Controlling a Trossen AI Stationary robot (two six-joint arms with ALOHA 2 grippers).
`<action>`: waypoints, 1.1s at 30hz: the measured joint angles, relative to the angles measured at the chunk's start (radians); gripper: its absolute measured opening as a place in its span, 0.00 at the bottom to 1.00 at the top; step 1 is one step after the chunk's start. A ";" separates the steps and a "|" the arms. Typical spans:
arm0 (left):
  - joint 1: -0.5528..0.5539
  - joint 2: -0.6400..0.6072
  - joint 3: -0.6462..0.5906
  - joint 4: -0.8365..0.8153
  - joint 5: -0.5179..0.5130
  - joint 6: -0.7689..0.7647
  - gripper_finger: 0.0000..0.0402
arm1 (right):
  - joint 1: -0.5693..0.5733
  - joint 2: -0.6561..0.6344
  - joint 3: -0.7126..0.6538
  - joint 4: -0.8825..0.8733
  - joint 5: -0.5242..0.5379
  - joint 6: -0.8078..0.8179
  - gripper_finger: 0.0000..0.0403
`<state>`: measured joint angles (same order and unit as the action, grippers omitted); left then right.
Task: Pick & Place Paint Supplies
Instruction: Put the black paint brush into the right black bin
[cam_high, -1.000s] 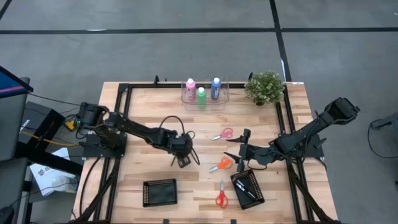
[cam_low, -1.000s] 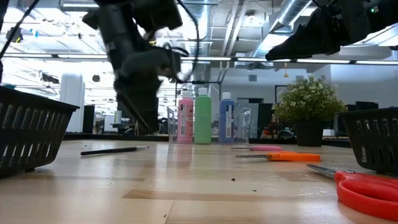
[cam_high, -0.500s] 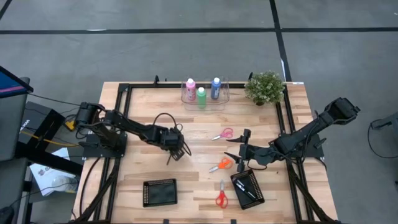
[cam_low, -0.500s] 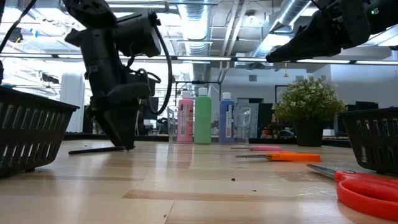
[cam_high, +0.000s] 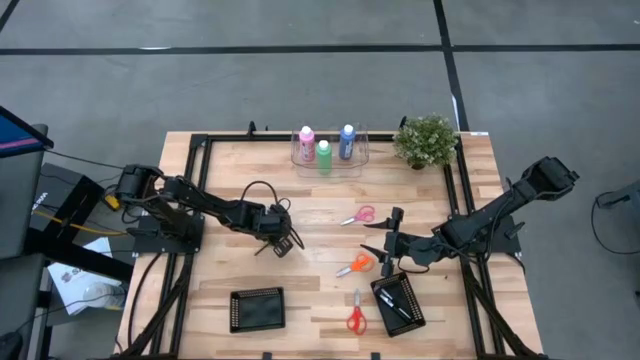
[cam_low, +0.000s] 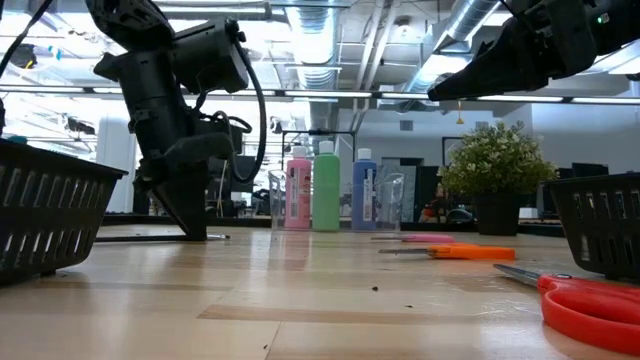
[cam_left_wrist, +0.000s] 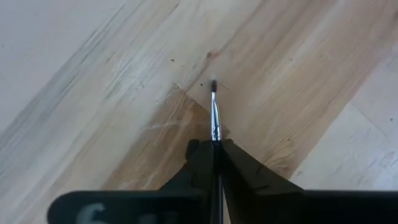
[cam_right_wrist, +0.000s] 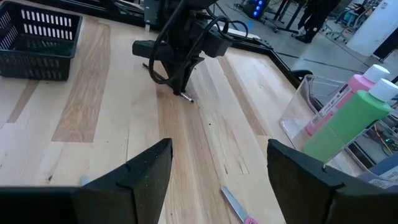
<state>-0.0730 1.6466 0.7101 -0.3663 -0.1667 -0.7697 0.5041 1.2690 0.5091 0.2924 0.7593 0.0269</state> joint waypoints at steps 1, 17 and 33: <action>-0.003 0.000 -0.001 0.004 -0.002 0.012 0.02 | 0.000 0.000 0.000 0.000 0.000 0.000 0.60; -0.005 -0.058 -0.018 0.223 -0.073 0.212 0.01 | 0.000 0.000 0.000 0.000 0.000 0.005 0.60; -0.022 -0.061 -0.015 0.434 0.036 0.398 0.00 | -0.003 0.000 -0.040 0.054 -0.002 0.017 0.60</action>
<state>-0.0948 1.5859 0.6952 0.0680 -0.1311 -0.3721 0.5014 1.2694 0.4690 0.3466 0.7574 0.0441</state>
